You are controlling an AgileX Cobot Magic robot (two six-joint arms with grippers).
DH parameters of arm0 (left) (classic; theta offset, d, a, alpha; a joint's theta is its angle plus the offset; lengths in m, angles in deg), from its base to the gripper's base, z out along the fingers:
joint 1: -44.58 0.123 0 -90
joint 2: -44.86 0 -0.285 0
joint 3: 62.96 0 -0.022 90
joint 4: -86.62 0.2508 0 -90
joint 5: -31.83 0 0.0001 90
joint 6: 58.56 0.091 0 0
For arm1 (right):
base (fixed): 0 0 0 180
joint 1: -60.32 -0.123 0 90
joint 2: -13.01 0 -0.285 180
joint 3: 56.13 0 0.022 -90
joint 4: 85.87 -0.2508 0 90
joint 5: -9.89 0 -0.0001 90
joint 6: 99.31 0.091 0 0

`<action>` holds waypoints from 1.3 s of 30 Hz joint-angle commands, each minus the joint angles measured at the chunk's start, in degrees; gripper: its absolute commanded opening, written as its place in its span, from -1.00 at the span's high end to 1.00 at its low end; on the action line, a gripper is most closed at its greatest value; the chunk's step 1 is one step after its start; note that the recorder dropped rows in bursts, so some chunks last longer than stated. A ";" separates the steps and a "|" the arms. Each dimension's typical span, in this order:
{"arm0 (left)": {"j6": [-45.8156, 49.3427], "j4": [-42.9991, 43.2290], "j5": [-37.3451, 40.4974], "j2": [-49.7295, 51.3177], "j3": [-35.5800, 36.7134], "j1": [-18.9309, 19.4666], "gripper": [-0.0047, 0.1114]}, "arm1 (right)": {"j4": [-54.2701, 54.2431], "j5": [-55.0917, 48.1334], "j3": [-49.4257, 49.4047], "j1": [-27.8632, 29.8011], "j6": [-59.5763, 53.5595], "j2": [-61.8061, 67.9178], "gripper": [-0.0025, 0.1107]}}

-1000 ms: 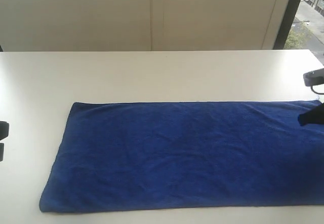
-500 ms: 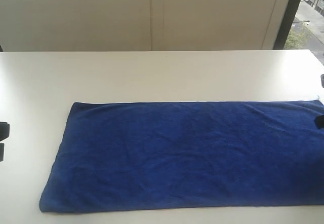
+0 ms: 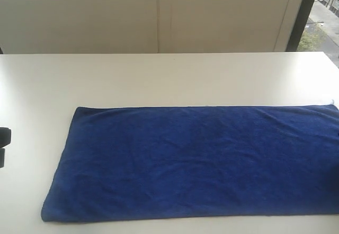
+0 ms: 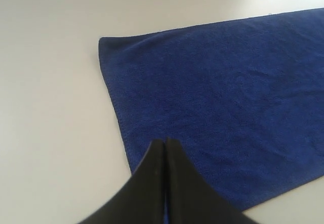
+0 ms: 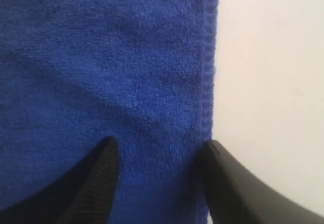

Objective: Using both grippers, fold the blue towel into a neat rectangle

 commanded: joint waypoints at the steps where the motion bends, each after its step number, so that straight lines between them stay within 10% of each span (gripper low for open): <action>1: -0.46 -1.03 0.64 -0.40 0.35 -0.14 0.92 | -1.36 0.44 0.48 1.52 -2.81 0.68 0.10; 23: -0.46 -1.42 0.75 -0.40 0.35 -0.14 0.92 | -2.56 -2.53 4.80 1.78 -4.23 4.82 0.17; 39: -0.46 -1.35 0.27 -0.40 0.35 -0.14 0.92 | -2.80 -5.03 4.80 1.54 -3.68 3.86 0.80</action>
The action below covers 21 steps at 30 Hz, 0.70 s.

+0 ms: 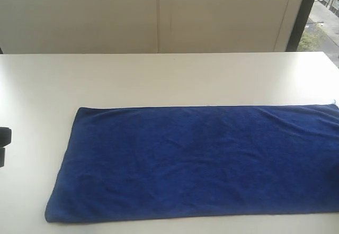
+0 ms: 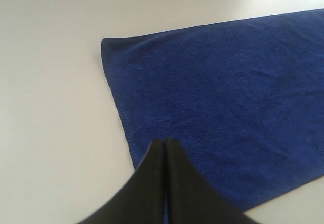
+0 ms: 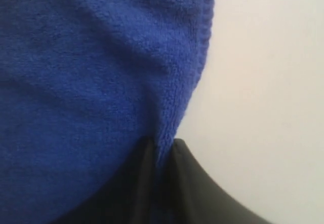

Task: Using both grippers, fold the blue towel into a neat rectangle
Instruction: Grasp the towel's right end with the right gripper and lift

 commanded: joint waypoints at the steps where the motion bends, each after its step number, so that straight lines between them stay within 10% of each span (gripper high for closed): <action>1: -0.46 -0.91 0.13 -0.40 0.35 -0.14 0.92 | 0.79 -1.81 -0.44 0.05 0.14 0.04 0.82; 21: -0.46 -0.91 1.17 -0.40 0.35 -0.14 0.92 | -7.02 -9.85 2.89 -18.39 0.27 -5.73 0.96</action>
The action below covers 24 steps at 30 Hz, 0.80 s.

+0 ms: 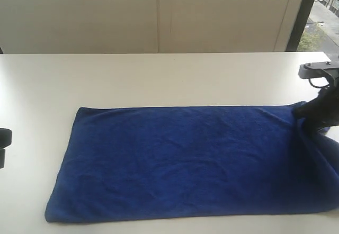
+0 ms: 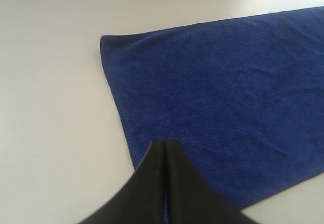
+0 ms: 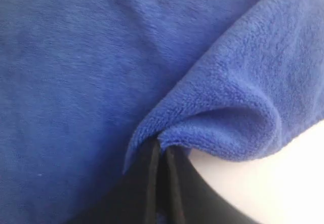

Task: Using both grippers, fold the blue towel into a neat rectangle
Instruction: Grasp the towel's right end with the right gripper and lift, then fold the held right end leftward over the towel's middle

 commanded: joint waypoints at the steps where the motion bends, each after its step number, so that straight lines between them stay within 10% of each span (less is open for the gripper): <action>1: -0.46 -0.91 0.86 -0.40 0.35 -0.14 0.92 | -0.95 -2.51 1.33 -4.96 0.27 -0.76 0.96; 24: -0.35 -0.91 1.20 -0.40 0.35 -0.14 0.92 | -0.49 -7.14 11.97 -26.43 9.00 -0.85 0.96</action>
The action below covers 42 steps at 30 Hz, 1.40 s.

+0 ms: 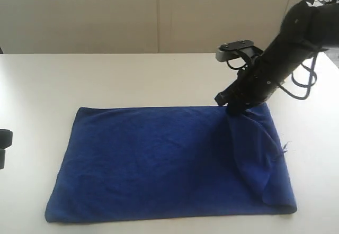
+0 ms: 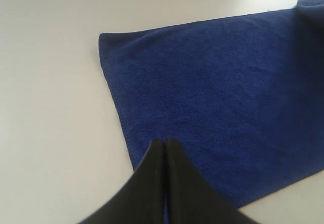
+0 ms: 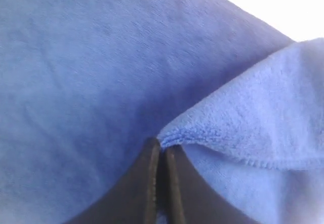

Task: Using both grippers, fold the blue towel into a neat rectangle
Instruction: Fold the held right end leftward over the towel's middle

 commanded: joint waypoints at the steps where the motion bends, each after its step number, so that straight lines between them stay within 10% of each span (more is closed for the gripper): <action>1: -0.35 -0.79 0.72 -0.40 0.35 -0.14 0.92 | -0.25 -0.63 2.68 -4.53 2.14 -0.58 0.96; 42: -0.35 -0.79 0.76 -0.40 0.44 -0.14 0.92 | -6.34 1.03 34.09 -32.04 10.46 22.15 0.96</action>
